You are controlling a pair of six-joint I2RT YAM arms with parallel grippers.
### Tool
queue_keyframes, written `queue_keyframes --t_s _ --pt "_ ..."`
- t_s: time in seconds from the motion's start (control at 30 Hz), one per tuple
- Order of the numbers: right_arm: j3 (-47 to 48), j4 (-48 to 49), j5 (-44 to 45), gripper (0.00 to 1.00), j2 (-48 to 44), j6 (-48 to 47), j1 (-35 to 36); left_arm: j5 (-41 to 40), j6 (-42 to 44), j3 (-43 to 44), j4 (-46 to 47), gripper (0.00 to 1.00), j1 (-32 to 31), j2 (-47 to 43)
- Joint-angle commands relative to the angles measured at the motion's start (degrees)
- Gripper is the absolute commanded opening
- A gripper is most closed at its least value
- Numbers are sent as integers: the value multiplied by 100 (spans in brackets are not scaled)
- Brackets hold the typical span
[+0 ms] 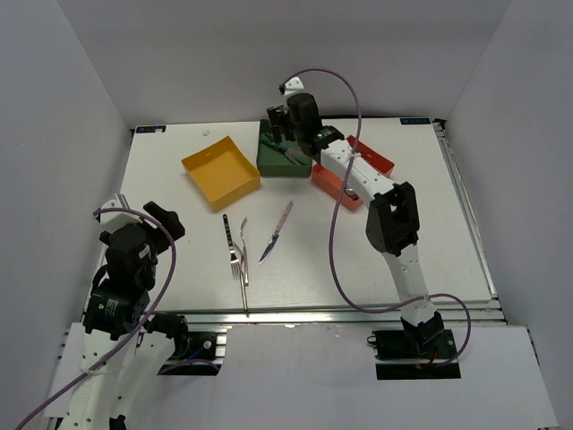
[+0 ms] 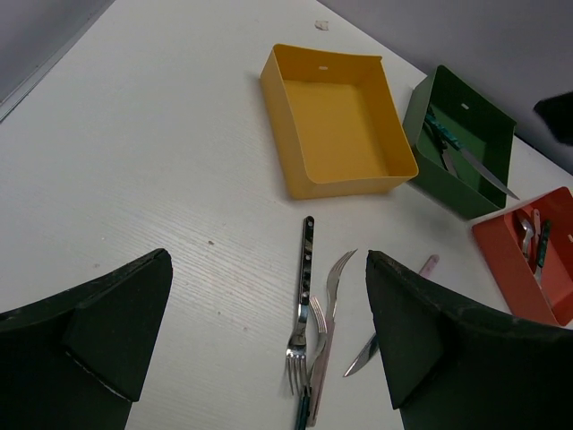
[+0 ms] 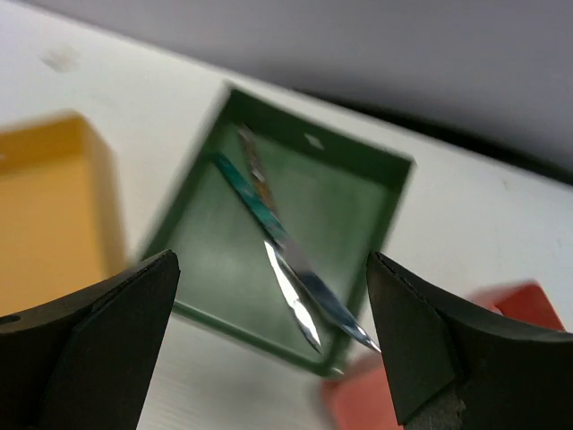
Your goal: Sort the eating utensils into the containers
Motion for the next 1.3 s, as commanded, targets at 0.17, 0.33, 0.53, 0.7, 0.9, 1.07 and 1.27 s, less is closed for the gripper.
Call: queue_keyframes --t_s 0.17,0.33,0.53,0.7,0.9,1.07,1.27 --pt "-525 -171 -387 75 43 -521 -524 -4 -13 -13 -12 98 -33 82" --pt "-148 -187 -695 42 544 -846 -674 14 -13 -22 5 98 -24 91" --pt "-1181 110 -958 38 72 -489 -622 84 30 -21 14 98 -24 249" --pt "-3131 534 382 78 -1361 697 -17 119 39 -22 23 98 -24 231" --pt "-3601 -397 2115 89 -1741 3141 818 102 39 -22 40 98 -24 135" --pt "-2779 -1764 2381 89 -952 4741 987 84 31 -57 40 98 -24 -67" --pt "-2115 -2657 2319 78 -325 5832 1066 145 48 -66 84 98 -24 -191"
